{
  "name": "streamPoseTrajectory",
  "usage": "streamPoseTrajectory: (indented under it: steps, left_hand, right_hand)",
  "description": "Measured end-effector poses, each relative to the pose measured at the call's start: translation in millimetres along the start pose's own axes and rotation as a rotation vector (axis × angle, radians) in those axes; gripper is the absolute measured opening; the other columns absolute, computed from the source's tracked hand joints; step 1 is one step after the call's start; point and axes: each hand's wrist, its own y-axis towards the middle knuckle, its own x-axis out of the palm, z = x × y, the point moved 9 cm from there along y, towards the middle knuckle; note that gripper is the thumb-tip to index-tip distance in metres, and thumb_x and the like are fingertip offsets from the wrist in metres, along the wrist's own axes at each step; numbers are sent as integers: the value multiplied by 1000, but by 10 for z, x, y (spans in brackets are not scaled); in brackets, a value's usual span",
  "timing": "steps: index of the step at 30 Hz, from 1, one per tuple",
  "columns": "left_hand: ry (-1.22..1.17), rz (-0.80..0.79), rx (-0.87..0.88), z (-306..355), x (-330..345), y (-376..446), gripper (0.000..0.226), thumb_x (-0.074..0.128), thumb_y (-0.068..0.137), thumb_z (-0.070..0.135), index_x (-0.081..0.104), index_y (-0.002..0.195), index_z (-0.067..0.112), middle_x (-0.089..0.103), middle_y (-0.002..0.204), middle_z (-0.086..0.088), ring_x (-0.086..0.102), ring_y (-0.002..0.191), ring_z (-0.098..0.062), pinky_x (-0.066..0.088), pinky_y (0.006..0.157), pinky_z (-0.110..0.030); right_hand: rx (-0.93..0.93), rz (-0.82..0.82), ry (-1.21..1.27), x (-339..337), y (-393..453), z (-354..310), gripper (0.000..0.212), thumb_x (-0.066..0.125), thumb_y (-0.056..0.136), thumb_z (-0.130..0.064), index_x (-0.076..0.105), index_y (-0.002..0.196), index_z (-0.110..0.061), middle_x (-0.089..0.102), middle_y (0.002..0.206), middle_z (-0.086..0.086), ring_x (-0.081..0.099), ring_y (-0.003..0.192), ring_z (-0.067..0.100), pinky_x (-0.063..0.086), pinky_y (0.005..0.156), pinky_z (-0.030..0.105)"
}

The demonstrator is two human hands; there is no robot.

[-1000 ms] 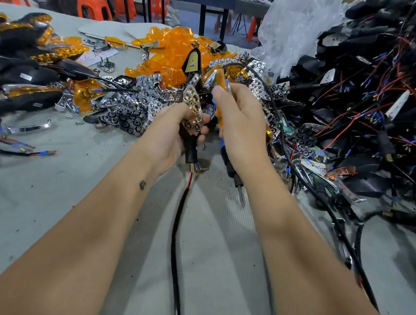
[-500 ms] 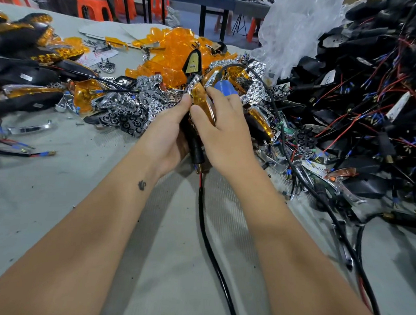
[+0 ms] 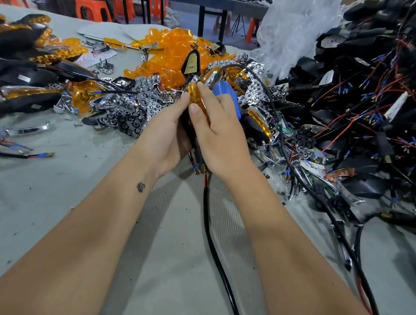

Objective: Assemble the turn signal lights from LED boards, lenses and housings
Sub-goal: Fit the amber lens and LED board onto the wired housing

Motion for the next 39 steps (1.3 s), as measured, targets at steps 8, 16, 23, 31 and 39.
streamPoseTrajectory:
  steps: [8,16,23,31,39]
  left_hand:
    - [9,18,45,114,-50,7,43,42,104,28,56,136,2,65,127,-17,67,110,-24,56,92,-34]
    - [69,38,144,187,-56,11,47,52,98,27,55,134,-3,66,119,-16,68,103,-23,57,90,-32]
    - [63,46,148,158,-25,22,39,47,103,23,57,130,-3,67,114,-15,67,100,-22,57,87,-33]
    - [57,50,202,234,-61,20,22,44,105,20,64,110,14,67,97,-8,66,90,-18,55,88,-34]
    - [-193,98,233,265,-157,-39,41,32,105,32,61,84,13,67,68,2,65,64,-13,54,63,-25]
  right_hand:
    - [-4,-69,-35,67,-16,-34,78,61,94,-46,16,157,-36,36,113,-4,48,102,12,50,90,39]
    - [-28,-61,-101,73,-17,-92,76,61,95,-39,20,158,-27,58,122,4,56,107,21,49,90,41]
    - [-47,9,-81,-13,-54,-112,66,65,90,-34,39,150,-23,65,110,-1,61,89,16,52,84,36]
    - [-40,-82,-204,138,-69,-141,64,55,95,-45,27,151,-29,55,128,1,58,108,25,52,84,46]
    - [-89,-64,-119,184,-160,-281,52,57,97,-40,32,138,-18,63,124,4,65,97,29,51,73,41]
